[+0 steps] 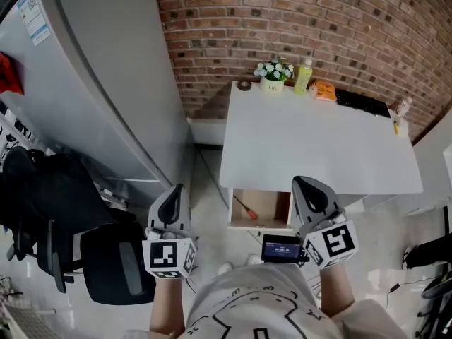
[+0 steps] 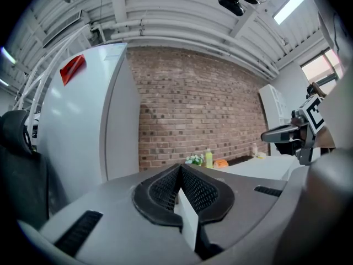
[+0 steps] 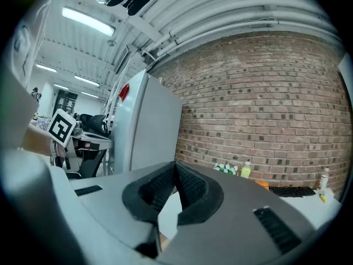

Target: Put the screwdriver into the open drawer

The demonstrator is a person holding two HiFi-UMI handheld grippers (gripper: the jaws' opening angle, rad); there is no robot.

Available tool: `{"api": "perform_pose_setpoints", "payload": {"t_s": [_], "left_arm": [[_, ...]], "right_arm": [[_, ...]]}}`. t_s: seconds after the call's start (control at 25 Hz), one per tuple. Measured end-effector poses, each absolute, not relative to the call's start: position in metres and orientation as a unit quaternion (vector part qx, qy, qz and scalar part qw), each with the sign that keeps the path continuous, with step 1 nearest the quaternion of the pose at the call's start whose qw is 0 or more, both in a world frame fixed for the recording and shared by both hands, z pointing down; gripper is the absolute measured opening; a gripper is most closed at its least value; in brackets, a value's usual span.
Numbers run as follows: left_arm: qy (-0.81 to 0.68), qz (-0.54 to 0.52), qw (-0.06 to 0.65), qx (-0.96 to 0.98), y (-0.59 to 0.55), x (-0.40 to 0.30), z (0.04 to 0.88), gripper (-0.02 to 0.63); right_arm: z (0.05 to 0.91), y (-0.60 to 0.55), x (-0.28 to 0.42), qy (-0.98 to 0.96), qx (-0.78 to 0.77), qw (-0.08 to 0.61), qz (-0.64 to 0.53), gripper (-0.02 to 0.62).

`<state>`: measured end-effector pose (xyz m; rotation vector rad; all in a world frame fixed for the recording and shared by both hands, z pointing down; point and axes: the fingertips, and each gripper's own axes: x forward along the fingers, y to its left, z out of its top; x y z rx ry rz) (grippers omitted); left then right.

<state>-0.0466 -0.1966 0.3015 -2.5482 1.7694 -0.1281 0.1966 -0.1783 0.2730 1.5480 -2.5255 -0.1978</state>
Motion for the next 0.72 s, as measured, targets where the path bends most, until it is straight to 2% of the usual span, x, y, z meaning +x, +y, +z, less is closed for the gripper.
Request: {"api": "perform_pose_setpoints", "payload": {"t_s": [0.72], "left_arm": [[0.575, -0.034, 0.023, -0.817, -0.190, -0.041, 0.302, 0.012]], "right_arm": [[0.284, -0.172, 0.201, -0.848, 0.519, 0.089, -0.060, 0.018]]}}
